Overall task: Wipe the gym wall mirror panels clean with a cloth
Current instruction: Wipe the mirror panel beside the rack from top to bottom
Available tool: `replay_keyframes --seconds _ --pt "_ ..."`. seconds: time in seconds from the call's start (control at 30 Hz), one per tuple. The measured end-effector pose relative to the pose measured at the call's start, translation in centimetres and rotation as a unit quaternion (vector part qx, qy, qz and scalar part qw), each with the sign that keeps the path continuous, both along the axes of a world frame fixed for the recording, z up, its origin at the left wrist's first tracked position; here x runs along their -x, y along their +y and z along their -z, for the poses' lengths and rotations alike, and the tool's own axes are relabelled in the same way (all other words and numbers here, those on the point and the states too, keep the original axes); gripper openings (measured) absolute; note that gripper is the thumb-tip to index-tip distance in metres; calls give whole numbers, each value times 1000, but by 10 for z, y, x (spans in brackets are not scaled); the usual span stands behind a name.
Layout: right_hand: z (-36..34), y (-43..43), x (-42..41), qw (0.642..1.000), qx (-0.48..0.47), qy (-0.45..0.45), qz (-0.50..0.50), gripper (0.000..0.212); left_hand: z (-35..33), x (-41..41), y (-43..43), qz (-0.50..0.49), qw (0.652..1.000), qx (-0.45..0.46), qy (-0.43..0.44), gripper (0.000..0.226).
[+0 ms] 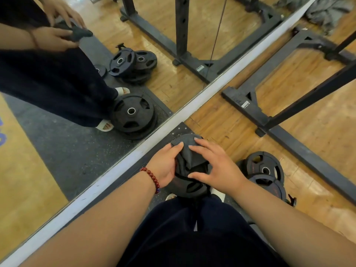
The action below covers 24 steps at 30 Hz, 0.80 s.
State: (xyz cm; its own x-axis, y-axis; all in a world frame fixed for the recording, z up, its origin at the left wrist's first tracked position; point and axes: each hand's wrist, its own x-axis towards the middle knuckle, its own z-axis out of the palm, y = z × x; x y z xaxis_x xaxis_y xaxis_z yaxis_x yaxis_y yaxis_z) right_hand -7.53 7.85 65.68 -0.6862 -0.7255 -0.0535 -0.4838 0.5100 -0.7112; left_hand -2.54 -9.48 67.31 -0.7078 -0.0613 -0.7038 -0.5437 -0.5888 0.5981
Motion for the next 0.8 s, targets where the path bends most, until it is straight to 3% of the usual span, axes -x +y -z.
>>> replay_keyframes --seconds 0.17,0.23,0.3,0.37,0.47,0.53,0.6,0.67,0.73,0.8 --pt "-7 -12 -11 979 83 -50 179 26 1 -10 -2 47 999 16 -4 27" --pt "-18 -13 -12 959 100 -101 244 27 4 -12 -3 36 998 44 -27 26" --pt "-24 -13 -13 963 86 -89 238 20 8 -13 -1 14 996 64 -60 26" --pt "-27 -12 -16 980 74 -20 183 15 6 -12 0 -28 996 37 -82 28" --pt "-21 -14 -27 994 28 59 83 39 -1 -9 -1 -49 996 -45 -67 42" --pt "-16 -14 -33 999 -19 39 30 60 -6 -9 0 -18 997 -56 -45 48" --pt "-15 -14 -39 1000 -1 -16 13 64 -6 -9 3 7 999 -19 -28 35" --pt "-22 -16 -40 985 96 -88 117 46 -3 -10 1 2 999 29 -20 21" --pt "-25 -16 -34 953 131 -96 256 29 0 -10 -3 -9 999 25 -18 26" --pt "-26 -16 -25 924 100 -199 312 45 -1 -9 -4 2 1000 10 -16 29"
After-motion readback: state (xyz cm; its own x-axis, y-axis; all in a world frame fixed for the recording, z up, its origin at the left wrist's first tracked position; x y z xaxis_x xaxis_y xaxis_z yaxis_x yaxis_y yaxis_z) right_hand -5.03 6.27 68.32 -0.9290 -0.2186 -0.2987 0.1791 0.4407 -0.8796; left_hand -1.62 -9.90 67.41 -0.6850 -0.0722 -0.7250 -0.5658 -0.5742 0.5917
